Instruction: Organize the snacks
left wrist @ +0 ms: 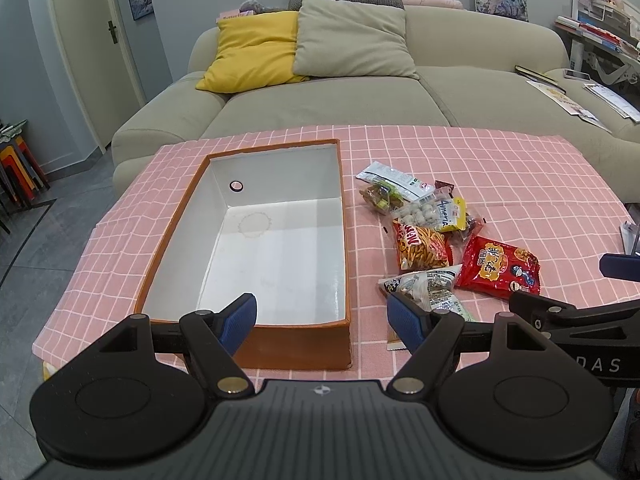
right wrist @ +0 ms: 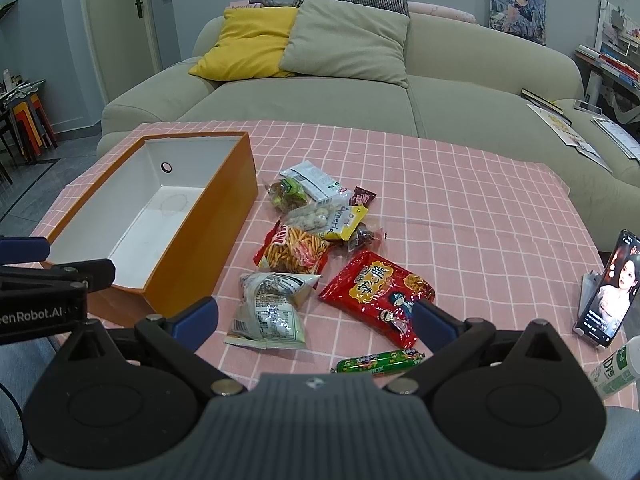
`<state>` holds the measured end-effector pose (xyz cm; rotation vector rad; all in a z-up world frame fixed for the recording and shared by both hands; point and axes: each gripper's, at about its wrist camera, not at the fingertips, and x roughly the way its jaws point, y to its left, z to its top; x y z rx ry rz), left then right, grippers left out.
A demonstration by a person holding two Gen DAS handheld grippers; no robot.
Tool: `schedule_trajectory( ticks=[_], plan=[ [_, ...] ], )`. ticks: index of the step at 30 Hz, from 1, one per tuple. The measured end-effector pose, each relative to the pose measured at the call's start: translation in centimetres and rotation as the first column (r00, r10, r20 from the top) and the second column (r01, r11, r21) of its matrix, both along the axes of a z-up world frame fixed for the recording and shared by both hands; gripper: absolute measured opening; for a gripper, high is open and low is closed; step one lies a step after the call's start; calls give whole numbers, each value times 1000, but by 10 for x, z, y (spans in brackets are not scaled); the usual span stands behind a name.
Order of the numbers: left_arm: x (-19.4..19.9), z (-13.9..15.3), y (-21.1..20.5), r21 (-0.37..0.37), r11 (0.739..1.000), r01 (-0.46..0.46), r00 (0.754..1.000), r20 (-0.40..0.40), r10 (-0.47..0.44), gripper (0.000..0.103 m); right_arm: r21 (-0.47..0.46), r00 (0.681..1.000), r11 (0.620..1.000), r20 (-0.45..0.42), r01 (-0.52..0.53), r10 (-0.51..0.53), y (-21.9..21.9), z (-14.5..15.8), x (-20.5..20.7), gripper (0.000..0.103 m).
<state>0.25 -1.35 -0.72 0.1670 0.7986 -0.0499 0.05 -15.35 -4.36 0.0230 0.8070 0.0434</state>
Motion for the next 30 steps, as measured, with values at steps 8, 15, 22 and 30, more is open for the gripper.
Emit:
schedule_trajectory(
  ticks=[8,15,22,30],
  plan=[
    [0,-1,1,-3,1000,-1,1000,-2,1,87,0,1000,1000,0,0,0,0,0,0,99],
    [-1,-2,1,-11,1000,-2,1000,-7,2,87,0,1000,1000,-1,0,0,0,0,0,99],
    [-1,-2,2,-28,1000,13,1000,-16,-14,87,21,1000,1000,-6,-8,9,-1,-2,1,99],
    [0,-9,-1,-105,991,87,994,-61,-94,67,70,997,997,-71,-21,25,-13,-24,8,98]
  ],
)
